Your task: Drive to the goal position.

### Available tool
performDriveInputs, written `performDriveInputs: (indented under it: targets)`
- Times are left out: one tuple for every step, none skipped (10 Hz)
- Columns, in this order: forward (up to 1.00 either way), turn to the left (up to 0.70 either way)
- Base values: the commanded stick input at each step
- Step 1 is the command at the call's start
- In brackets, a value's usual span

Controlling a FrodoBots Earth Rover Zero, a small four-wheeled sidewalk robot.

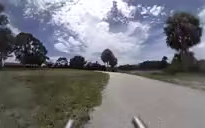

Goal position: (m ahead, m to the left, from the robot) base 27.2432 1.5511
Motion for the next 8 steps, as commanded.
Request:
performDriveInputs:
  targets:
    - [0.85, 0.0]
    - [0.85, 0.0]
    - [0.85, 0.0]
    - [0.85, 0.0]
    - [0.85, 0.0]
    - [0.85, 0.0]
    - [0.85, 0.0]
    - [0.85, -0.1]
